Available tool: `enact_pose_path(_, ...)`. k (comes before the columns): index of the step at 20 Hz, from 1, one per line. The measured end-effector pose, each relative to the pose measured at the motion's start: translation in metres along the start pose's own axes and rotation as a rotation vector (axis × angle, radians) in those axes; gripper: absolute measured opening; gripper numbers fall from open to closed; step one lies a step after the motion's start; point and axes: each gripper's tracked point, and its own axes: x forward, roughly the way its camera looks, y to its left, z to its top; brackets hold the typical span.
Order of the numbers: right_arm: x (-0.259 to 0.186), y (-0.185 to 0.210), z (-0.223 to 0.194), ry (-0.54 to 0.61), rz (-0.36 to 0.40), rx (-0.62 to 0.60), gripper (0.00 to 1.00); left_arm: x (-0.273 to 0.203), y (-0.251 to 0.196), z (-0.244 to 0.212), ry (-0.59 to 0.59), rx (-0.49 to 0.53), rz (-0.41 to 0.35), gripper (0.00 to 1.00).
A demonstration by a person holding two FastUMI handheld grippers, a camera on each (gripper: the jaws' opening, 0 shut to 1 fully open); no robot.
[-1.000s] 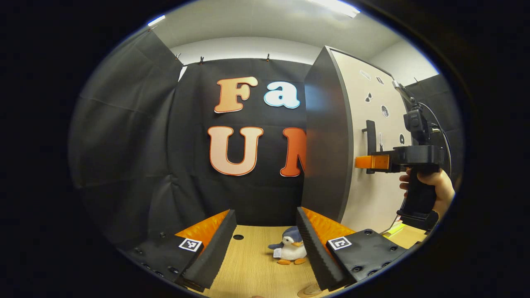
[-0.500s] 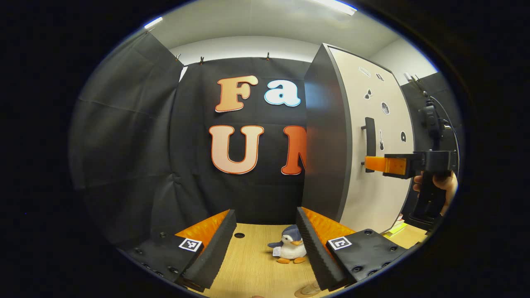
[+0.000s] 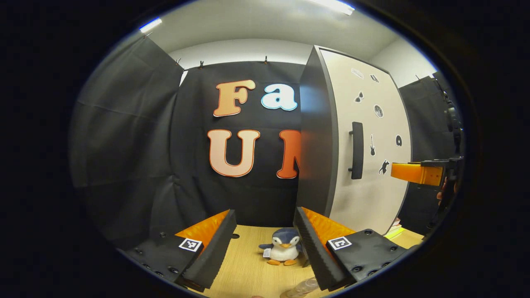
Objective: Open the cabinet door with the right hand, grasp the bottle in the cabinet with the left hand and place it on the coaster, then close the cabinet door with the right hand.
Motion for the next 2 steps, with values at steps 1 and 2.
enact_pose_path(1,-0.0076,-0.0054,-0.0004,0.0,0.001,-0.005,0.93,-0.0012,-0.0035,0.0006,0.0,-0.001,0.004,0.95)
enact_pose_path(2,-0.0156,-0.0109,-0.0006,0.002,0.005,-0.008,0.93,-0.0033,-0.0079,0.0007,-0.001,-0.001,0.009,0.94)
